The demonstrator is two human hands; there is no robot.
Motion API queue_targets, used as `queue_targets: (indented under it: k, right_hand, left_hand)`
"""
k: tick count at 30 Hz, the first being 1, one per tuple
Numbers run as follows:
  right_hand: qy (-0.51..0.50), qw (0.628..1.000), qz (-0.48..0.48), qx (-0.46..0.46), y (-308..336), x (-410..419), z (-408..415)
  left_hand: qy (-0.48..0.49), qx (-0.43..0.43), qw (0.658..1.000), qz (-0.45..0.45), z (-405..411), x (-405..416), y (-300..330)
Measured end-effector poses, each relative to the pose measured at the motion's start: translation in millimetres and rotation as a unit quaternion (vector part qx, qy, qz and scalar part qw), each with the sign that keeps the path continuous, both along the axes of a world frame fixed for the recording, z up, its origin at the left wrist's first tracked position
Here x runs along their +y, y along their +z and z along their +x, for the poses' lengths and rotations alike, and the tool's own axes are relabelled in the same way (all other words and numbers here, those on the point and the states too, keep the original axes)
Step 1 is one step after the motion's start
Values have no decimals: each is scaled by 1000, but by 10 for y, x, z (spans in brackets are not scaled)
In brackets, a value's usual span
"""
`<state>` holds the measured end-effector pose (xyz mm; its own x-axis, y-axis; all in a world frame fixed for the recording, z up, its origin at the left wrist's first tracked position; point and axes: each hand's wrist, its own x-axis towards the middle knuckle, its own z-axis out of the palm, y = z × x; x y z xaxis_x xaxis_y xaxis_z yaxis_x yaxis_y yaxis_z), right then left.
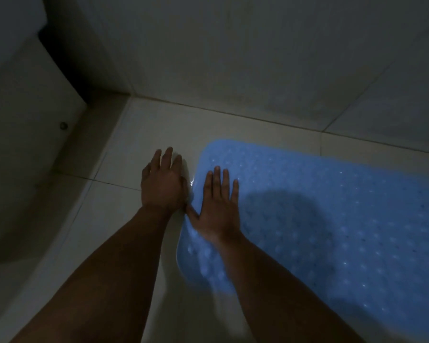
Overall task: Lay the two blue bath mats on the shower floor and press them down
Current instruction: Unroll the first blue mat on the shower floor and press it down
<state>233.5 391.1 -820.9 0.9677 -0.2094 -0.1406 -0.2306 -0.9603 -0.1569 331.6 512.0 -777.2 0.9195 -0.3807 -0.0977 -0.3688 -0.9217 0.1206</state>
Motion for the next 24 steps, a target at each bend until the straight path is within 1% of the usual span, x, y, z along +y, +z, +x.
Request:
queue_targets:
  k: [9, 11, 13, 15, 16, 17, 18, 19, 21, 24]
  right_hand:
    - [-16, 999, 34, 7, 16, 19, -4]
    - [-7, 997, 55, 45, 51, 34, 12]
    - [9, 991, 85, 101, 140, -31, 67]
    - [14, 973, 149, 175, 355, -203, 238]
    - [1, 959, 201, 199, 487, -307, 369]
    - [-32, 945, 262, 191, 631, -427, 488]
    - [-80, 934, 315, 152, 770, -553, 574]
    - [-128, 925, 344, 97, 877, -676, 614]
    - [-184, 918, 352, 9, 997, -900, 570]
    - [-208, 913, 349, -45, 1041, -1153, 362]
  left_hand:
    - [23, 18, 999, -17, 111, 79, -102]
    - [25, 18, 999, -26, 100, 97, -83]
    - [26, 17, 999, -36, 72, 83, -34]
    - [28, 21, 998, -43, -25, 51, 30]
    - [32, 26, 998, -44, -74, 32, 48]
    - [39, 34, 997, -49, -131, -4, 60]
    - [45, 40, 996, -58, -190, -59, 71]
    - [43, 44, 996, -70, -253, -130, 78]
    - [7, 50, 994, -95, -374, -314, 67]
    - [-62, 73, 989, -109, -652, -582, -27]
